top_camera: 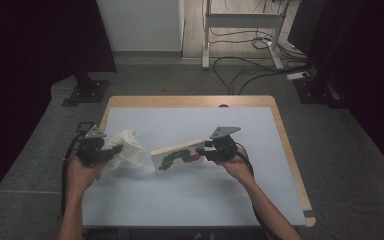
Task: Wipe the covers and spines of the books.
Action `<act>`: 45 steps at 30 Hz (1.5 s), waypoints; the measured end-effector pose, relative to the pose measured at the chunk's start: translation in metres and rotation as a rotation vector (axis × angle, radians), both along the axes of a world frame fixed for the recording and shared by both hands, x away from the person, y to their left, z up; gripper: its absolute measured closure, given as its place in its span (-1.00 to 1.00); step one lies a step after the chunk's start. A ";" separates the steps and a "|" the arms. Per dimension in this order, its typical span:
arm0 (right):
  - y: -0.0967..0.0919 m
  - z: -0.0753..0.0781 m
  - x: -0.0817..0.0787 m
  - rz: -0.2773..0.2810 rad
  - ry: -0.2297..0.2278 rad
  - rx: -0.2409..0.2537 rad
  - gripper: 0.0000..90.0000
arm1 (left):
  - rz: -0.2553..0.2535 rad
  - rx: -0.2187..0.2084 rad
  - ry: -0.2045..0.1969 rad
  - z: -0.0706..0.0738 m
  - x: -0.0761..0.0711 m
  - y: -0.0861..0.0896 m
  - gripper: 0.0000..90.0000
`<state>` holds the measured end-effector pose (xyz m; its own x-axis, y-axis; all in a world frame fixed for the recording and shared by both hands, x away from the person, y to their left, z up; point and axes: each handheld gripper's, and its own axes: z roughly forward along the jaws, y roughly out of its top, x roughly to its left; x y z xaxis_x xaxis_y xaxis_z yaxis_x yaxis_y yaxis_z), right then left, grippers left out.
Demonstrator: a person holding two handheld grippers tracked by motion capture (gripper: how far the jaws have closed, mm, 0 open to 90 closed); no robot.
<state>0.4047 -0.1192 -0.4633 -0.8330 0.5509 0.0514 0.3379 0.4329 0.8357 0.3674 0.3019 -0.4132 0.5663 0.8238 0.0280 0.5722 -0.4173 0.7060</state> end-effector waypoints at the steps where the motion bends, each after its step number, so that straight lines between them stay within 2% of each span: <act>1: 0.000 0.000 0.000 0.001 0.001 0.001 0.28 | 0.007 -0.003 0.000 -0.002 0.005 0.000 0.46; 5: -0.001 0.000 0.000 0.001 0.005 0.004 0.27 | 0.028 0.010 0.014 -0.014 0.020 -0.001 0.46; 8: -0.001 0.000 0.000 0.001 0.005 0.007 0.27 | 0.051 0.001 0.026 -0.025 0.028 0.000 0.46; 13: -0.001 0.000 0.000 0.001 0.006 0.006 0.27 | 0.083 -0.021 0.044 -0.048 0.038 0.001 0.46; 18: 0.000 0.000 0.000 0.001 0.007 0.007 0.27 | 0.099 -0.018 0.081 -0.070 0.046 -0.001 0.45; 21: -0.001 0.000 0.001 0.006 0.009 0.011 0.26 | 0.094 0.001 0.116 -0.081 0.049 -0.003 0.38; 23: -0.002 -0.001 0.001 0.007 0.009 0.013 0.26 | 0.093 0.020 0.122 -0.084 0.050 -0.006 0.19; 24: -0.002 -0.001 0.001 0.007 0.009 0.013 0.26 | 0.100 0.018 0.117 -0.084 0.050 -0.006 0.05; 27: -0.002 0.000 0.000 0.007 0.010 0.013 0.26 | 0.125 -0.024 0.090 -0.076 0.048 -0.004 -0.33; 31: -0.002 -0.001 0.000 0.004 0.013 0.019 0.25 | 0.117 -0.067 0.061 -0.061 0.039 0.002 -0.57; 36: -0.002 -0.001 0.000 0.001 0.013 0.024 0.24 | 0.055 -0.065 0.048 -0.043 0.023 0.001 -0.59; 41: -0.002 -0.001 0.000 0.002 0.015 0.026 0.24 | -0.069 -0.085 0.021 -0.026 0.003 -0.016 -0.51; 43: -0.002 -0.001 0.000 0.002 0.017 0.027 0.24 | -0.130 -0.088 0.019 -0.023 -0.005 -0.025 -0.41; 45: -0.002 -0.001 -0.001 0.002 0.016 0.024 0.24 | -0.166 -0.080 0.016 -0.021 -0.010 -0.035 -0.37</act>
<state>0.4042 -0.1215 -0.4642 -0.8331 0.5475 0.0783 0.3507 0.4134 0.8403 0.3570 0.2666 -0.4341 0.6943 0.7184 -0.0435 0.5114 -0.4499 0.7322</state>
